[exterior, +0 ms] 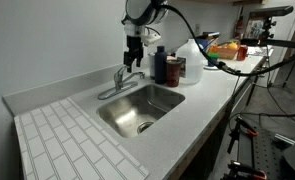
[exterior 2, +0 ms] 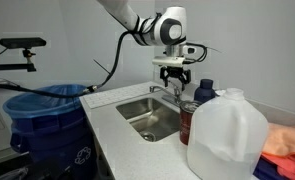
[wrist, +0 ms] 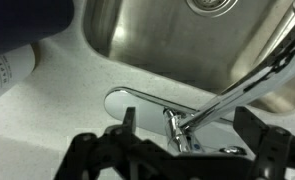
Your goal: Move the tap
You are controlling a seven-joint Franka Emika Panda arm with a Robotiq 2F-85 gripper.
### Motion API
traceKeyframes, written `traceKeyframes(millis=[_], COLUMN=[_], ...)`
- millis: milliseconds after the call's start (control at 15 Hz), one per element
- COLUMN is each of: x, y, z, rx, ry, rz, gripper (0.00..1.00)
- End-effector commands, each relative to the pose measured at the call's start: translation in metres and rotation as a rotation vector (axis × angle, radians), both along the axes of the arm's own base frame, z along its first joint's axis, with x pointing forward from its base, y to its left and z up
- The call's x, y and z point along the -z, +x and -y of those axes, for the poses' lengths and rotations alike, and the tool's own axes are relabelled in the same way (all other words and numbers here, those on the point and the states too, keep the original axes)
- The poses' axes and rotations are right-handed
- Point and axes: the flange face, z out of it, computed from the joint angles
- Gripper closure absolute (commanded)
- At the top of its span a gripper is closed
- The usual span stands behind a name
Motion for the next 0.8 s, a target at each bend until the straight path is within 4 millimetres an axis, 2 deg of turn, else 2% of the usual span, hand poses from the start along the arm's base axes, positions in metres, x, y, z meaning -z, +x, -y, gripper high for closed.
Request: traceKeyframes(millis=[0,267,733], x=[-0.002,-0.007,-0.005], y=[0.019,0.030,0.044], z=[-0.004,-0.003,-0.001], rx=[0.002,0.012,0.024], ry=[-0.021,-0.064,-0.098], rz=[0.079,0.206,0.373], gripper=[0.00,0.00,0.00])
